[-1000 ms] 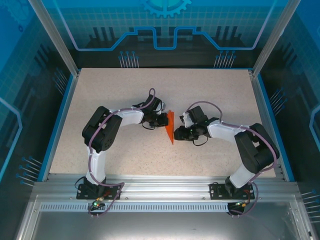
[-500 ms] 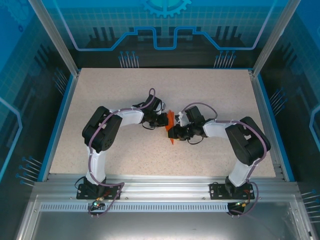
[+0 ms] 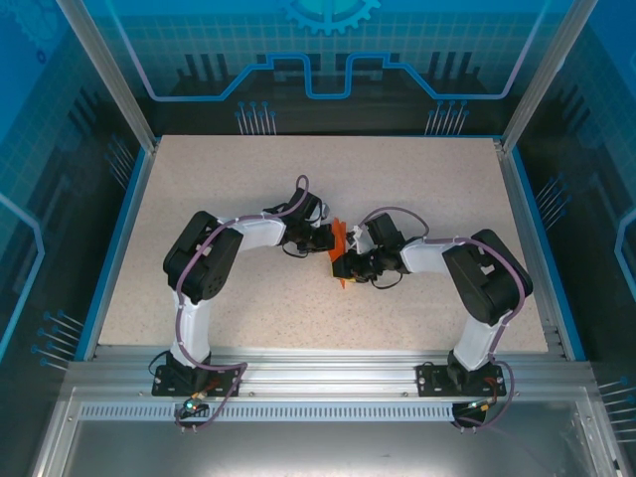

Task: Fold a paper plane with a square sheet of paper (fold left side to right side)
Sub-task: Fold the wing for the fifth time at the center of the table.

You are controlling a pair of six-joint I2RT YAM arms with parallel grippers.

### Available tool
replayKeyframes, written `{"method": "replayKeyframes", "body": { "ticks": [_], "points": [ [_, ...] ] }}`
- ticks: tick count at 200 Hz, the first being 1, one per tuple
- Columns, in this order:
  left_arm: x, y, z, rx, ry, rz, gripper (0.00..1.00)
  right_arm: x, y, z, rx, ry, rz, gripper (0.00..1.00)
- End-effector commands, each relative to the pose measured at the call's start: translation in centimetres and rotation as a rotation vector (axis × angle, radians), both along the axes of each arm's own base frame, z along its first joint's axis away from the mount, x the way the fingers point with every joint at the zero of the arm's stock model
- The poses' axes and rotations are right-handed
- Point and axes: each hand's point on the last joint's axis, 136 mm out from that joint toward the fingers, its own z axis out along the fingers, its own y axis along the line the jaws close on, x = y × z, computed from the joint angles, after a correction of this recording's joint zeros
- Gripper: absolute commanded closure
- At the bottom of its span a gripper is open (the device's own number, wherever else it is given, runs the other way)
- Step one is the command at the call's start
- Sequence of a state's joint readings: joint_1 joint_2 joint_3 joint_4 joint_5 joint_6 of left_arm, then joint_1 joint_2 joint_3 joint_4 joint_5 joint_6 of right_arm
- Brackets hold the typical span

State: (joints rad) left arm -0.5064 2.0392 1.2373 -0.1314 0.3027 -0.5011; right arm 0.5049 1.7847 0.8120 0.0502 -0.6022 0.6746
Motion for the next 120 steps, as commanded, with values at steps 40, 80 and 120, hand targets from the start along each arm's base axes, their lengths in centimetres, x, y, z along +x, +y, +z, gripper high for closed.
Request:
{"method": "replayKeyframes", "body": {
  "ticks": [40,80,120],
  "points": [
    [-0.2,1.6,-1.9,0.082,0.04,0.031,0.91,0.0,0.3,-1.0,-0.029,0.034,-0.007,0.68],
    [-0.1,1.8,-2.1,0.09,0.042,0.035,0.91,0.0,0.2,-1.5,-0.04,0.047,-0.01,0.68],
    [0.2,2.0,-1.7,0.095,0.037,0.041,0.91,-1.0,-0.6,-2.6,-0.108,0.102,-0.017,0.68]
  ]
}}
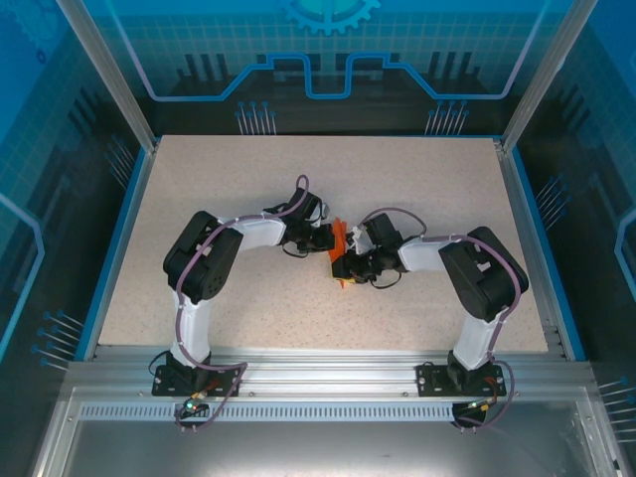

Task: Fold a paper plane with a square sheet of paper (fold left side to right side)
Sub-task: Fold the wing for the fifth time at the center of the table.

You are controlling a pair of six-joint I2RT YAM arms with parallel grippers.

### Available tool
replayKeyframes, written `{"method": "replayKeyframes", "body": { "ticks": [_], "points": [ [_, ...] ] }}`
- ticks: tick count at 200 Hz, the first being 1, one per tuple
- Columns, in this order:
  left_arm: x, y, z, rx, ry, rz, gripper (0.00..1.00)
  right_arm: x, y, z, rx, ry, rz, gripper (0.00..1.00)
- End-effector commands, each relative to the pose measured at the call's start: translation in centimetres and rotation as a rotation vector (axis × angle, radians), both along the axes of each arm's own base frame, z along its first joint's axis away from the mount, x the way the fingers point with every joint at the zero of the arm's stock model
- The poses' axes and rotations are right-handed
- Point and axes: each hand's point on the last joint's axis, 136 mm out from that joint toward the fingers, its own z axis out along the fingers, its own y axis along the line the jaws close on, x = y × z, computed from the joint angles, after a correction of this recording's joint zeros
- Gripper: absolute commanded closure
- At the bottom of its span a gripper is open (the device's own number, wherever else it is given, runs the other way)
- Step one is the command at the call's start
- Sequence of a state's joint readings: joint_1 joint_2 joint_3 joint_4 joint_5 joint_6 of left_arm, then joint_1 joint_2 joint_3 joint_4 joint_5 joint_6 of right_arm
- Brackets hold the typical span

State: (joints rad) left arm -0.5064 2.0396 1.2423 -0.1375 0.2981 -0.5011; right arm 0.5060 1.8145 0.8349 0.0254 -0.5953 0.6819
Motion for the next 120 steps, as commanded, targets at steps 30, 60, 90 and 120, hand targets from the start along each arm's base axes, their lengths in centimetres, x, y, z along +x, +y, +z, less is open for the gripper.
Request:
{"method": "replayKeyframes", "body": {
  "ticks": [30,60,90,120],
  "points": [
    [1.1,2.4,-1.0,0.095,0.022,0.043,0.91,-2.3,-1.9,-2.9,-0.167,0.133,-0.018,0.68],
    [1.5,2.4,-1.1,0.095,0.023,0.042,0.91,-3.3,-3.0,-3.9,-0.235,0.177,-0.023,0.68],
    [1.8,2.9,-0.6,0.097,0.014,0.049,0.88,-3.5,-3.2,-4.2,-0.246,0.194,-0.018,0.68],
    [2.4,3.7,1.4,0.084,-0.019,0.056,0.8,-3.2,-2.9,-4.0,-0.231,0.178,-0.009,0.68]
  ]
}}
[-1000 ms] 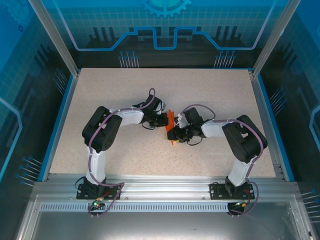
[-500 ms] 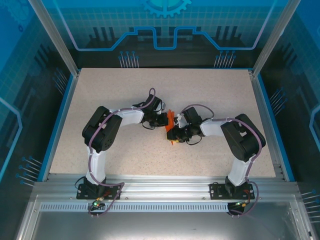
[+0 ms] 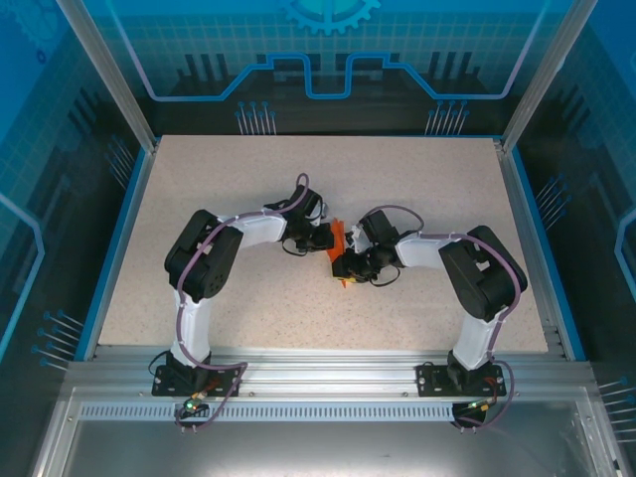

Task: Fold a paper plane with a square sheet of paper (fold left side to right side)
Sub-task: Fold the wing for the fifth time at the center of the table.

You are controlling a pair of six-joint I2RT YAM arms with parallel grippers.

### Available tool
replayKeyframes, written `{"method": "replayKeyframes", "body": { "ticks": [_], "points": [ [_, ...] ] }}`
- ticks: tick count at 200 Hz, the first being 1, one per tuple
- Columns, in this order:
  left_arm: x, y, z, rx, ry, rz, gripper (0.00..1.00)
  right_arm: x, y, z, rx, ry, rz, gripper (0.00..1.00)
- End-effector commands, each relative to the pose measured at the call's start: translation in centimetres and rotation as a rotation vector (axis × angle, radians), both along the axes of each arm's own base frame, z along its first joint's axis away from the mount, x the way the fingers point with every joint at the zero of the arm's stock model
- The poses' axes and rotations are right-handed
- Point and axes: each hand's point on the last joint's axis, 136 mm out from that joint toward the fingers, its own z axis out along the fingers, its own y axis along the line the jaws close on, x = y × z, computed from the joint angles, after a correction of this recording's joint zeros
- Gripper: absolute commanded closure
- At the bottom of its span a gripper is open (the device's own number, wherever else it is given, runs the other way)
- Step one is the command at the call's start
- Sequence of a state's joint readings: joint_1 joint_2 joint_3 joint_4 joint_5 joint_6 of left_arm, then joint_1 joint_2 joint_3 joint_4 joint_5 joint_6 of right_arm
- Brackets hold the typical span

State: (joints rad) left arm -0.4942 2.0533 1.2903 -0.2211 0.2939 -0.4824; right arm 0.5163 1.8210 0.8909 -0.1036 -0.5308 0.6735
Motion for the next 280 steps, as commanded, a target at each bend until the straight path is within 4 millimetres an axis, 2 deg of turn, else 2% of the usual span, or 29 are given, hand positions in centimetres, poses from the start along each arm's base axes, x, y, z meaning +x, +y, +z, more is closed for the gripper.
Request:
{"method": "replayKeyframes", "body": {
  "ticks": [1,24,60,119,147,149,156,179,207,241,280],
  "points": [
    [2.2,3.1,1.5,0.054,-0.052,0.056,0.79,-3.2,-2.3,-3.5,-0.141,0.142,0.002,0.68],
    [2.4,3.8,3.3,0.042,-0.08,0.06,0.77,-3.1,-2.2,-3.5,-0.135,0.137,0.005,0.68],
    [1.2,4.1,5.0,0.003,-0.103,0.058,0.77,-3.0,-2.2,-3.6,-0.137,0.13,0.012,0.68],
    [-1.7,1.5,9.3,-0.213,-0.141,0.009,0.8,-3.2,-2.3,-3.8,-0.147,0.133,0.017,0.68],
    [-2.9,-0.7,11.4,-0.326,-0.138,-0.053,0.81,-3.2,-2.4,-3.9,-0.153,0.136,0.016,0.68],
    [-3.0,-0.9,11.5,-0.332,-0.137,-0.058,0.82,-2.6,-2.0,-3.4,-0.143,0.119,0.015,0.68],
    [-3.3,-1.6,11.6,-0.35,-0.13,-0.073,0.82,-2.3,-1.9,-3.3,-0.139,0.113,0.015,0.68],
    [-3.7,-3.2,11.0,-0.356,-0.111,-0.101,0.82,-2.3,-1.8,-3.3,-0.139,0.114,0.015,0.68],
    [-2.9,-4.1,9.4,-0.337,-0.081,-0.096,0.83,-2.3,-1.9,-3.2,-0.14,0.116,0.015,0.68],
    [-2.1,-4.5,6.9,-0.306,-0.041,-0.092,0.84,-2.4,-1.9,-3.3,-0.144,0.119,0.016,0.68],
    [-1.4,-3.7,4.3,-0.223,-0.022,-0.065,0.86,-2.4,-2.0,-3.3,-0.147,0.122,0.016,0.68]
  ]
}}
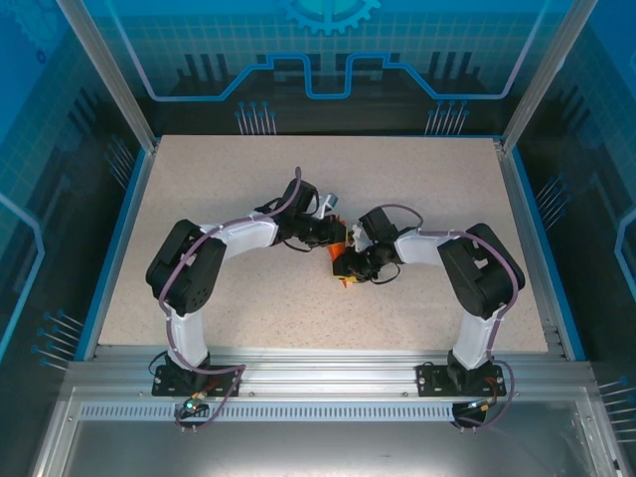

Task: Fold a paper plane with a square sheet of paper (fold left side to right side)
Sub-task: Fold the wing for the fifth time at the center of the table.

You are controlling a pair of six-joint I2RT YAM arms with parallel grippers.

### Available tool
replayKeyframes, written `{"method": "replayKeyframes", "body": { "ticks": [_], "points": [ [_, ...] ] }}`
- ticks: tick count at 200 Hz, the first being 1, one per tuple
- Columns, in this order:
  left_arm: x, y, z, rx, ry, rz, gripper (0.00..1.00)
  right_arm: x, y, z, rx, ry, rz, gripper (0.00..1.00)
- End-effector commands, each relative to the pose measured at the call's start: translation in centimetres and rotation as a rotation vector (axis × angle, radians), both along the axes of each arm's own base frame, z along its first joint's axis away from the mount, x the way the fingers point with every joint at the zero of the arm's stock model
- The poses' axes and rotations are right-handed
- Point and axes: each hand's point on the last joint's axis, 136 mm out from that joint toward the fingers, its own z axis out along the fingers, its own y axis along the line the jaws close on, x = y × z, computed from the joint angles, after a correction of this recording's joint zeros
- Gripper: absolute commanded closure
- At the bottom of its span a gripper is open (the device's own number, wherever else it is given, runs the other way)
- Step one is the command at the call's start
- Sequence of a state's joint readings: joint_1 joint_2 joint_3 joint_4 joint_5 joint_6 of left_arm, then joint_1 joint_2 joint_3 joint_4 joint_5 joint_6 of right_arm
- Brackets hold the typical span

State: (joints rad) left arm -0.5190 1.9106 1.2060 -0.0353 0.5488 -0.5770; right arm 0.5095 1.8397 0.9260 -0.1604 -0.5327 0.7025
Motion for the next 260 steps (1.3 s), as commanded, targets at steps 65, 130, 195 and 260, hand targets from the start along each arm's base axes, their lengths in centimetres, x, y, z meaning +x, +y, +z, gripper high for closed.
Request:
{"method": "replayKeyframes", "body": {
  "ticks": [65,130,195,260],
  "points": [
    [0.5,1.9,-3.2,0.085,0.016,0.055,0.86,-2.6,-1.8,-3.3,-0.127,0.072,0.043,0.68],
    [-0.3,2.3,1.7,0.012,-0.071,0.035,0.82,-2.5,-1.9,-3.5,-0.127,0.076,0.037,0.68],
    [-0.3,1.7,2.2,-0.019,-0.064,0.017,0.82,-2.5,-1.9,-3.6,-0.128,0.075,0.036,0.68],
    [-0.1,0.8,0.2,-0.011,-0.027,0.002,0.84,-2.5,-2.0,-3.5,-0.128,0.073,0.036,0.68]
  ]
}}
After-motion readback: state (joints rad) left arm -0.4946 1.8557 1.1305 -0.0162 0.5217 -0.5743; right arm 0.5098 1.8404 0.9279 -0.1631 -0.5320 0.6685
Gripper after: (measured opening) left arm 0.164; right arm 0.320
